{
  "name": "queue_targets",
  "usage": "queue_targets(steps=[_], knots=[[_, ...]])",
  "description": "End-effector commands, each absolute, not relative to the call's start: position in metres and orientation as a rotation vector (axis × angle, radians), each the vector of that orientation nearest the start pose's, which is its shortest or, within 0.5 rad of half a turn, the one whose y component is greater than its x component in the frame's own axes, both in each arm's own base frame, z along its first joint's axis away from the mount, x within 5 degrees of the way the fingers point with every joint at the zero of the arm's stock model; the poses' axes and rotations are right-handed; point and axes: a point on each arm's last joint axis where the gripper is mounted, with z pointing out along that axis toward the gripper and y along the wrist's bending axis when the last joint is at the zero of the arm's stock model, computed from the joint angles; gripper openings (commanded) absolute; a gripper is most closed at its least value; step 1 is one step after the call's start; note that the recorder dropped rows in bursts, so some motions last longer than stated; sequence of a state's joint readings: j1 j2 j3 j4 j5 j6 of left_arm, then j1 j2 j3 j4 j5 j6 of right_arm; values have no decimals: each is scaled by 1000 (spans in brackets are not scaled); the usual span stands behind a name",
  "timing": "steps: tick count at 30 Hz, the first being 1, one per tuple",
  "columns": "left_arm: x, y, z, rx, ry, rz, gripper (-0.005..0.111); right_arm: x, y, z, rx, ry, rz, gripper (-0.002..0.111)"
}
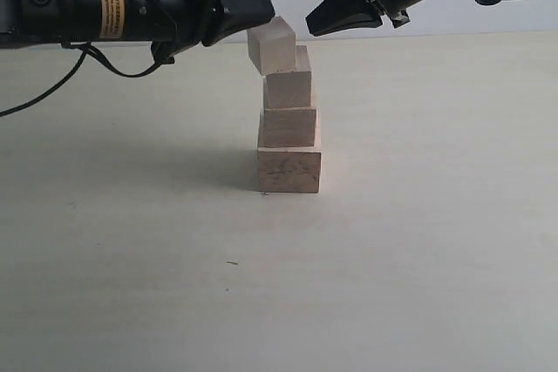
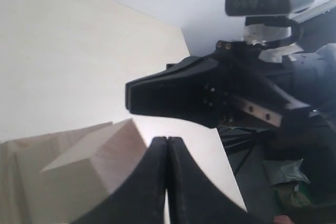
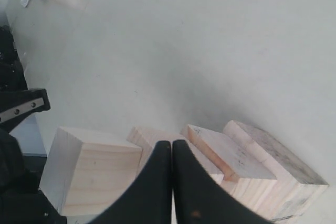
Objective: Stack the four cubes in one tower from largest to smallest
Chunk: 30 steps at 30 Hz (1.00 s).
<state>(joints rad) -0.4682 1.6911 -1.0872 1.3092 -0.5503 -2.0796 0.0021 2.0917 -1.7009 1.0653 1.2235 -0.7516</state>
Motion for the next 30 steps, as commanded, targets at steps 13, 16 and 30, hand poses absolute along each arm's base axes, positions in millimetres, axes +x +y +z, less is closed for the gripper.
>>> queue_targets(steps=[13,16,30], knots=[[301,-183,285,40,2108,-998,0,437,76,248,-468,2399,1239,0],[296,-182,269,29,2161,-999,0,437,76,249,-460,2387,1253,0],[301,-190,242,-35,2245,-1072,0,437,77,250,-473,2369,1256,0]])
